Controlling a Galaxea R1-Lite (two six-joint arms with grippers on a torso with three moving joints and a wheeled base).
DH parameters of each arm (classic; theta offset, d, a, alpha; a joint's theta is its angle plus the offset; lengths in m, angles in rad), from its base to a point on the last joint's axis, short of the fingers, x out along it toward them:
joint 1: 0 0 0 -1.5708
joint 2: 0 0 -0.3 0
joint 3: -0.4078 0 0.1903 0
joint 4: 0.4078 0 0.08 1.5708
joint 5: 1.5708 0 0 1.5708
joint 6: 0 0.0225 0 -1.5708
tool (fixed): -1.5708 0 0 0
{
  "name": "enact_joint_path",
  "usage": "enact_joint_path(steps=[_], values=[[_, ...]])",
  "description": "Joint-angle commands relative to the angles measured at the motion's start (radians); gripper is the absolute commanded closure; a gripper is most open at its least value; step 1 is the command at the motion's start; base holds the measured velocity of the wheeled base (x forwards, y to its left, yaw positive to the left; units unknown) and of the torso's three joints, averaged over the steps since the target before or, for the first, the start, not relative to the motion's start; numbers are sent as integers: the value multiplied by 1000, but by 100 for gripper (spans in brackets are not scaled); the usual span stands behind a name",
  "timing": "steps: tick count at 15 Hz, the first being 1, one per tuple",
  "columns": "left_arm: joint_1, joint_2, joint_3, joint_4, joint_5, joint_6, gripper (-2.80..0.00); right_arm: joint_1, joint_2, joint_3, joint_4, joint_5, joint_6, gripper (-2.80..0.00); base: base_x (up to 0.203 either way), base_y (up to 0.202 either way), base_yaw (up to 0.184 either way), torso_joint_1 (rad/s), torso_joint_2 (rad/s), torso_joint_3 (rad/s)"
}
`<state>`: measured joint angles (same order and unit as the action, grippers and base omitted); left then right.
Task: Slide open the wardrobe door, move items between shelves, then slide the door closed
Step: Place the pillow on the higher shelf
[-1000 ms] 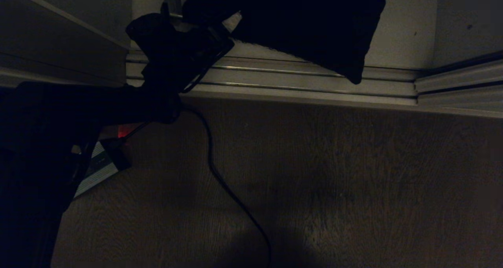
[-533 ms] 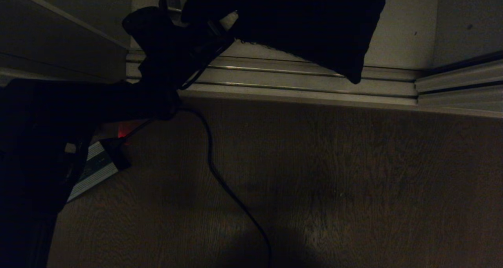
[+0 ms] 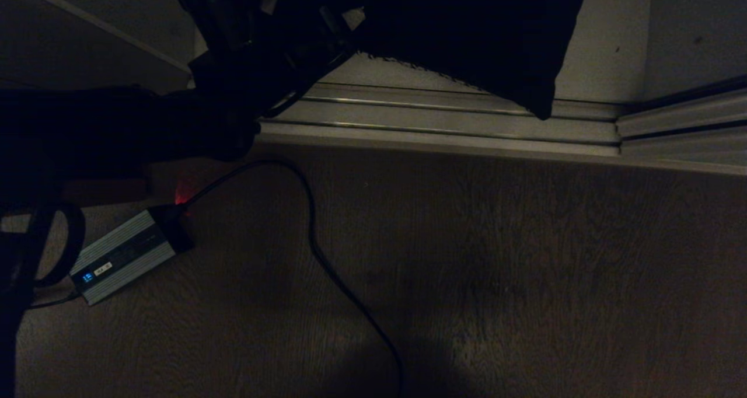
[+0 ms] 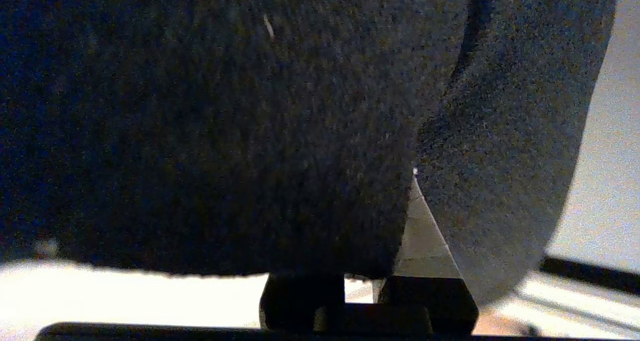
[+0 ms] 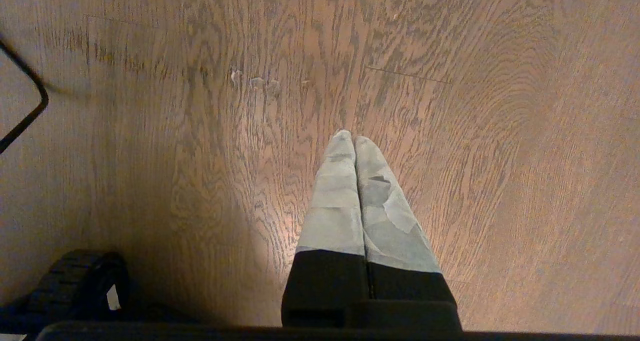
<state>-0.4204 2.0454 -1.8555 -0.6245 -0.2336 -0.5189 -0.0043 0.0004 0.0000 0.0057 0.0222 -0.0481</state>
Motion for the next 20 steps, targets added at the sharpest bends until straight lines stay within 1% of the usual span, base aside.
enact_joint_path(steps=[1, 4, 6, 7, 10, 13, 17, 20], values=[[-26, -114, 117, 22, 5, 0, 0, 0, -2, 3, 0, 1, -1, 0, 0, 0, 0, 0, 0, 0], [-53, -212, 253, 43, 15, 3, 0, 0, 0, 3, 0, 1, -1, 0, 0, 0, 0, 0, 0, 0], [-71, -300, 328, 100, 16, 3, 0, 0, 0, 3, 0, 1, -1, 0, 0, 0, 0, 0, 0, 0], [-76, -334, 346, 145, 24, 3, 0, 0, -2, 3, 0, 1, -1, 0, 0, 0, 0, 0, 0, 0], [-91, -436, 391, 275, 85, 3, 0, 0, -2, 3, 0, 1, -1, 0, 0, 0, 0, 0, 0, 0], [-105, -533, 433, 408, 115, 3, 0, 0, 0, 3, 0, 1, -1, 0, 0, 0, 0, 0, 0, 0], [-136, -663, 456, 603, 116, 2, 0, 0, -1, 3, 0, 1, -1, 0, 0, 0, 0, 0, 0, 0], [-182, -746, 492, 672, 118, 2, 0, 0, 0, 3, 0, 1, -1, 0, 0, 0, 0, 0, 0, 0]])
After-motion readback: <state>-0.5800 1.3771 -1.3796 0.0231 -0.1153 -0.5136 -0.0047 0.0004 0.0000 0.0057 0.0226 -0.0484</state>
